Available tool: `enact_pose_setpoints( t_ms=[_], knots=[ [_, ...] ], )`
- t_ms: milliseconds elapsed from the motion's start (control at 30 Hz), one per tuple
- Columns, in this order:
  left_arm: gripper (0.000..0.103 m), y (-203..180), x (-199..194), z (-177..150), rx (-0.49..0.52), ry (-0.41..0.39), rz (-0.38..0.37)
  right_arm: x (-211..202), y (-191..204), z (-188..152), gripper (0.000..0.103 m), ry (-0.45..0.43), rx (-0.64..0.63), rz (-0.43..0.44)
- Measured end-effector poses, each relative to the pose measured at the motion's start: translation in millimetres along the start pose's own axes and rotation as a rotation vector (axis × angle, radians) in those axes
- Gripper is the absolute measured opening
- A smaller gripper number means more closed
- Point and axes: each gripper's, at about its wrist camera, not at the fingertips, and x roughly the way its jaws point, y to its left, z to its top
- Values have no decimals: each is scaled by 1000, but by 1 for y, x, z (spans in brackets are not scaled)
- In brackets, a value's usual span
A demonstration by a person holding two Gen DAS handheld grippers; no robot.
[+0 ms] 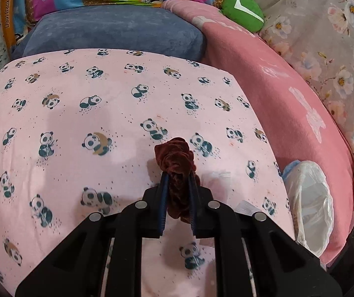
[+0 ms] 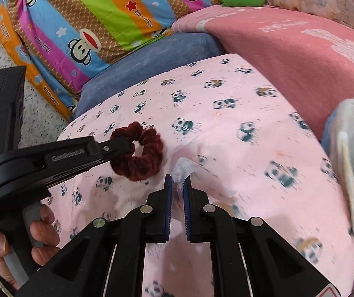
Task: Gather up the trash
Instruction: 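Carry the scrunchie and pink wrapper over the trash bin with both tools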
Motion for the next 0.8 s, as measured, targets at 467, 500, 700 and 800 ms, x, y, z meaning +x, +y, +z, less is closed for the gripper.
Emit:
enact_pose_setpoints(
  t_ms=[467,500,700,800],
  knots=[
    [14,-90,-67,-64,119,-21,-74,-126,-46,-24,8,-160,59,-56],
    [14,-96,-69,-67,130,-21,-78,-134,-51,-25,8,-172,66,-62],
    [14,-139,-80,-85,201,-22,-102,-173,-81,-28,8,-230,106,-95],
    [14,-158,-83,-91,234,-21,-116,-189,-96,-29,8,-255,127,-109]
  ],
)
